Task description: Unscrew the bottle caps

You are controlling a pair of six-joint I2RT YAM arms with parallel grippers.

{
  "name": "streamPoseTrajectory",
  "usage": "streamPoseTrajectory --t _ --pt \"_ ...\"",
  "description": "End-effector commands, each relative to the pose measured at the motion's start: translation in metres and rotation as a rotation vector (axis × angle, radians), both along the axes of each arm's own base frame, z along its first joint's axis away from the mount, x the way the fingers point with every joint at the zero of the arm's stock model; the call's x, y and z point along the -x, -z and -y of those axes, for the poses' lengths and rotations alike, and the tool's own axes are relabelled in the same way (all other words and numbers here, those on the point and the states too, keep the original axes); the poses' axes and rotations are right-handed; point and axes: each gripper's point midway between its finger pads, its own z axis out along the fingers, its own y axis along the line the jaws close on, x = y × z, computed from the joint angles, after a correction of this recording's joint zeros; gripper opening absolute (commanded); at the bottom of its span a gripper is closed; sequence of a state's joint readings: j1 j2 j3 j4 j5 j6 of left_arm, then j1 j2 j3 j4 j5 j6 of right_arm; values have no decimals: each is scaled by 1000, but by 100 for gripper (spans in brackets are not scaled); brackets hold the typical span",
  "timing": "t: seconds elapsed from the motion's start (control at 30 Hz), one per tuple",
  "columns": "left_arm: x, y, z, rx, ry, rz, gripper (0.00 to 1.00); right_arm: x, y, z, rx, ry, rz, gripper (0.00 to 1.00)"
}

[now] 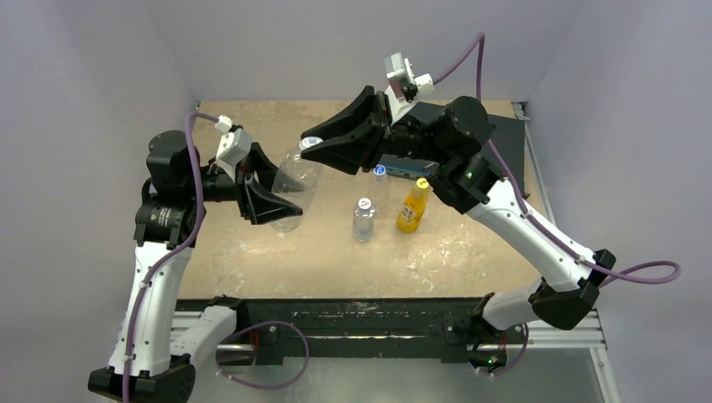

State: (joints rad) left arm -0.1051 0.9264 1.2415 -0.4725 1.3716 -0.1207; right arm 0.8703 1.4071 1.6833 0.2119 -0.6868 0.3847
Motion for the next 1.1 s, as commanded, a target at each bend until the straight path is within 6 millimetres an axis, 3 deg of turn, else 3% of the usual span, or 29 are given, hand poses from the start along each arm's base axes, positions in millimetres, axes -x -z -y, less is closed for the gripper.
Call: streamPoseTrajectory --t 0.0,0.1,0.2,0.3,0.33,0.43,0.47,0.6,0.73,0.87,1.07 --pt "14 -14 -1 13 40 27 4 8 -15 13 -47 -26 53 0" --pt "13 -11 -1 9 27 39 4 -19 -28 26 -76 131 16 0" --pt "10 -8 -2 -1 -5 75 5 -76 -32 50 -58 417 -84 2" --pt "7 -7 -3 -11 -33 112 4 -150 5 98 3 763 -294 0" --pt "7 -7 -4 -14 -44 124 4 -178 25 129 4 922 -385 0" --pt "8 -7 -5 -18 -56 149 3 -209 95 189 56 1180 -584 0" --pt "8 -7 -5 -18 -56 152 3 -214 127 207 89 1245 -647 0" --pt "6 -9 -5 -20 -72 162 3 -206 224 260 148 1431 -845 1" --pt "4 -11 -5 -21 -77 162 3 -191 300 295 198 1579 -998 1" --pt "0 -11 -6 -27 -88 192 3 -180 344 317 213 1702 -1089 1" --pt "-3 -11 -6 -30 -95 195 3 -180 389 333 240 1820 -1148 2"
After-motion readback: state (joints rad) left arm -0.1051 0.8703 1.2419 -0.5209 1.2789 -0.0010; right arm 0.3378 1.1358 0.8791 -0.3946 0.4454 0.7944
